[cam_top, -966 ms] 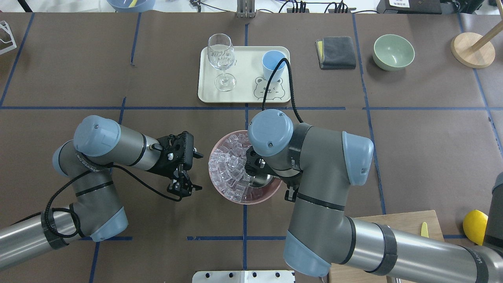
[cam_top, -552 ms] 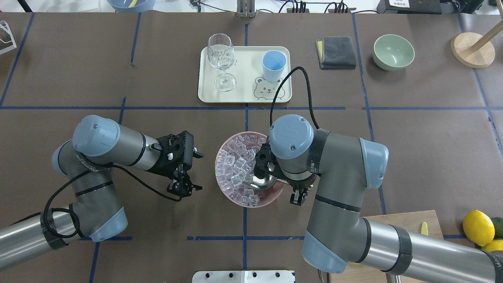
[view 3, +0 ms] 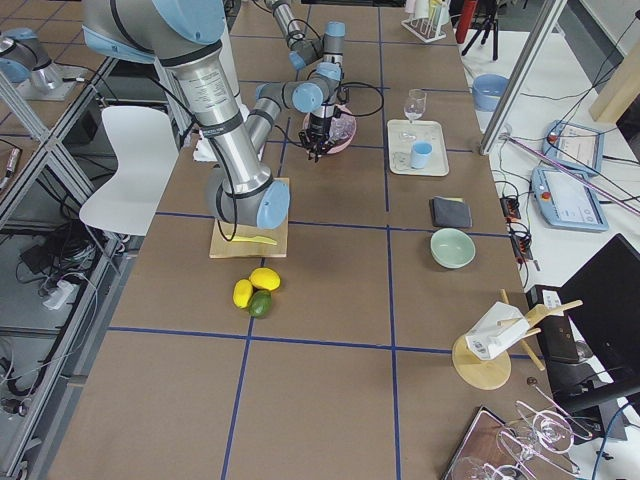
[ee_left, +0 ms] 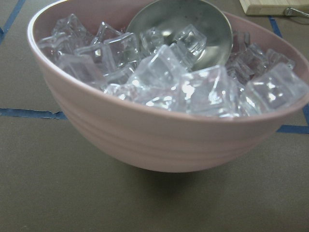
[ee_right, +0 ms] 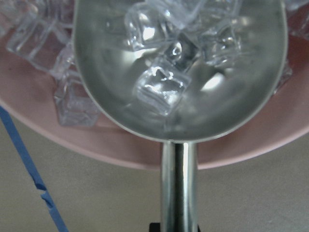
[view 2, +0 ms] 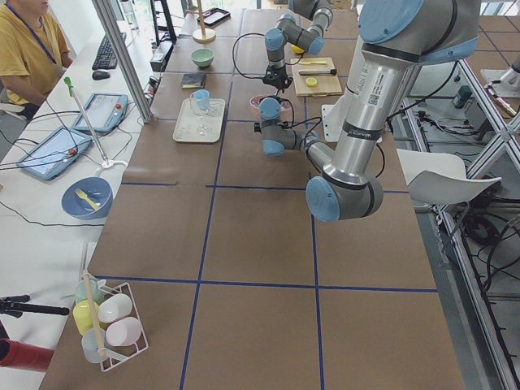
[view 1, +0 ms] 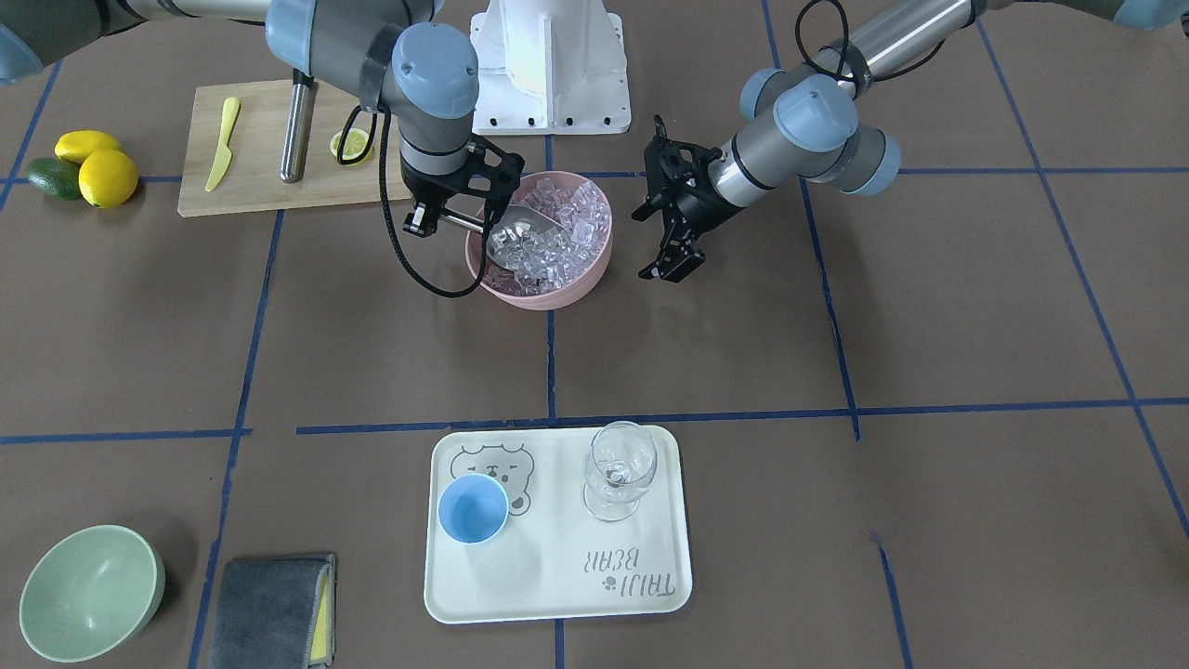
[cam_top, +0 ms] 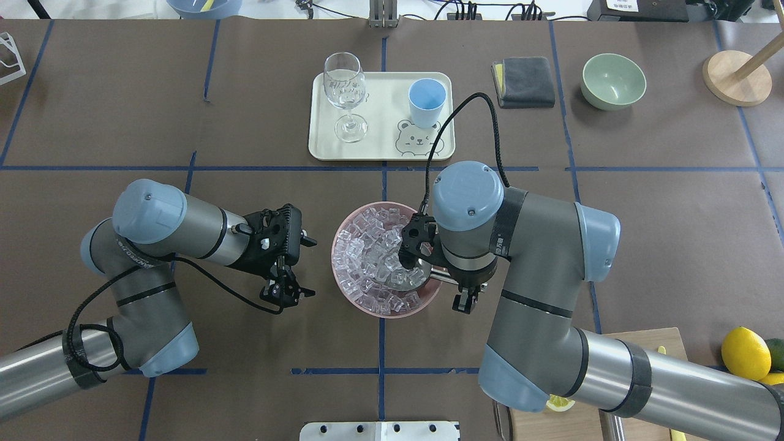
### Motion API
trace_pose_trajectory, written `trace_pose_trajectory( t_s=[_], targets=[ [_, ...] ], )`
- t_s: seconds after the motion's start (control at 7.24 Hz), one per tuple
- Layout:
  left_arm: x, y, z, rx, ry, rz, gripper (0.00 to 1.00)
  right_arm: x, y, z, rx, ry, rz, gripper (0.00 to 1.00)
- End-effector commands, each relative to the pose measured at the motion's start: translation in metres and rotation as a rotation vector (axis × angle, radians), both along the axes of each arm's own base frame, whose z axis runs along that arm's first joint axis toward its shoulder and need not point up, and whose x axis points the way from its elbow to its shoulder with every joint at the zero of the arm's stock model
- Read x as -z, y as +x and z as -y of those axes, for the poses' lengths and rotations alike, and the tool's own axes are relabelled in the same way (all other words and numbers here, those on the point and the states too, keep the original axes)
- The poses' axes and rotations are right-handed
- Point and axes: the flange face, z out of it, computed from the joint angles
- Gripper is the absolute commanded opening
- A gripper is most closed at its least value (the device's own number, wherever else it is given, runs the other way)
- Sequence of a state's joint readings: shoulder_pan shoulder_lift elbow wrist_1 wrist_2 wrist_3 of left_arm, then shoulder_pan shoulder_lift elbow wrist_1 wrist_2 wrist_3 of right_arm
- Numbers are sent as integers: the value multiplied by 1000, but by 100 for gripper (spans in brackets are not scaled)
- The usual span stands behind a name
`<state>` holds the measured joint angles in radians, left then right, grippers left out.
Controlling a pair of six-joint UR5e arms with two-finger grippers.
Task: Put ice in cup with scoop
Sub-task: 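Drag the scoop through the ice to fill it with the right gripper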
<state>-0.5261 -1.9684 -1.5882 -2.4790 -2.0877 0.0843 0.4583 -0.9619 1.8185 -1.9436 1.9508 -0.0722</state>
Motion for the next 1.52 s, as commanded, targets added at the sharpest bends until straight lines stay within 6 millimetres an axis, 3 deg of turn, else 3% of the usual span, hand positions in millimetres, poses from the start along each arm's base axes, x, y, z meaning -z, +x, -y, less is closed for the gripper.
trace_pose_trajectory(
  t_s=[0.0,0.41,0.69,0.97,1.38],
  targets=[
    [0,0,0,0,0,1,100,5,7,6,-9,6,76,0],
    [0,-1,1,2,0,1,100,20,27,8,-28,5,159,0],
    [0,-1,1,2,0,-1,100,12,38,4,-51,-6,161,0],
    [1,-1,0,2,2,-3,100,-5,43,-1,-111,-9,274,0],
    [2,-2,1,3,2,-3,100,6,59,-9,-159,-21,378,0]
  ],
)
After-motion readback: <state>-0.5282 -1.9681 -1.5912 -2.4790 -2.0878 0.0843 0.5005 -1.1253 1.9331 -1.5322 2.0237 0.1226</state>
